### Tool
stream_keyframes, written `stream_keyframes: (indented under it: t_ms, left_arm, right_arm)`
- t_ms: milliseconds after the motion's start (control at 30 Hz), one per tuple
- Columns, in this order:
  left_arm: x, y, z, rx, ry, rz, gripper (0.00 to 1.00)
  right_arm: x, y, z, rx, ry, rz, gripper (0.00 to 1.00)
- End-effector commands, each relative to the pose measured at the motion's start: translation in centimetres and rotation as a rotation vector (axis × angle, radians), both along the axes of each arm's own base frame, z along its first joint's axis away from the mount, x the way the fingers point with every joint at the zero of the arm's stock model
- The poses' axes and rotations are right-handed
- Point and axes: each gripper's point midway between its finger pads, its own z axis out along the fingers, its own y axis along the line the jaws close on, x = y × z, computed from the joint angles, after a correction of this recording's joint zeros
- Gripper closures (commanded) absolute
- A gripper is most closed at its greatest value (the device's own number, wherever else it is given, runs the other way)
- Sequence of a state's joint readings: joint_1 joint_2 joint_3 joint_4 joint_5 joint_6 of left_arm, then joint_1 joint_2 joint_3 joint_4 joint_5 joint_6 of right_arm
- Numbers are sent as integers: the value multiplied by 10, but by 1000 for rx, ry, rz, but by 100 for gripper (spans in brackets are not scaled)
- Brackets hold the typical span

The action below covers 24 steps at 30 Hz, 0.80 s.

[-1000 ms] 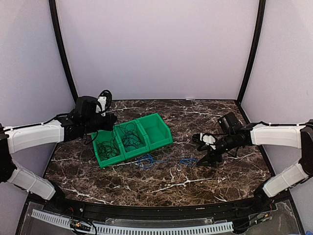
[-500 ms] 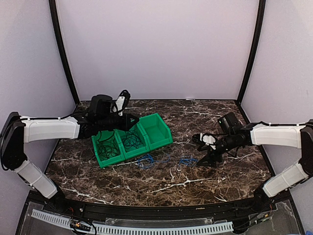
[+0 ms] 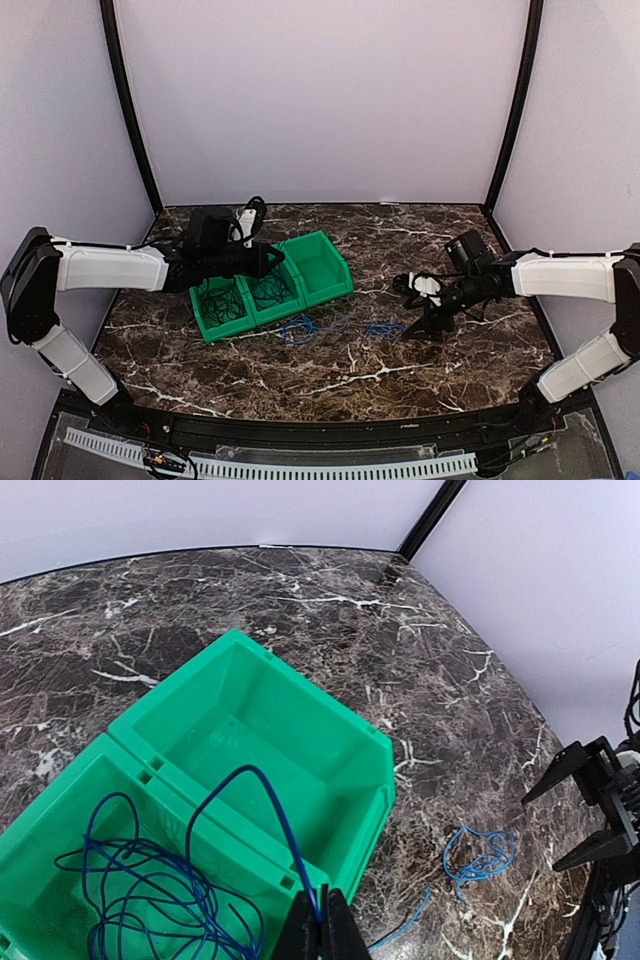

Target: Untangle the cables

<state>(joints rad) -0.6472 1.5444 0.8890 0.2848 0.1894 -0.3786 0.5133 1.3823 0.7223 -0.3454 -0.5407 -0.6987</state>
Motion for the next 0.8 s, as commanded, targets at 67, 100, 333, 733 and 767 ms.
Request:
stream_keyframes:
  t_ms: [67, 100, 333, 733, 767]
  left_arm:
    - [5, 34, -18, 114, 25, 147, 100]
    - [7, 42, -22, 148, 27, 187, 100]
    - [18, 62, -46, 324, 95, 253, 100]
    - [26, 35, -70, 345, 180, 149, 100]
    - [27, 33, -68, 338, 183, 146, 99]
  right_arm:
    - [2, 5, 6, 7, -21, 16, 19]
    - [2, 5, 6, 8, -22, 16, 19]
    - [1, 6, 4, 2, -13, 22, 19]
    - [18, 9, 23, 25, -81, -47, 25]
    - [19, 12, 30, 47, -90, -52, 26]
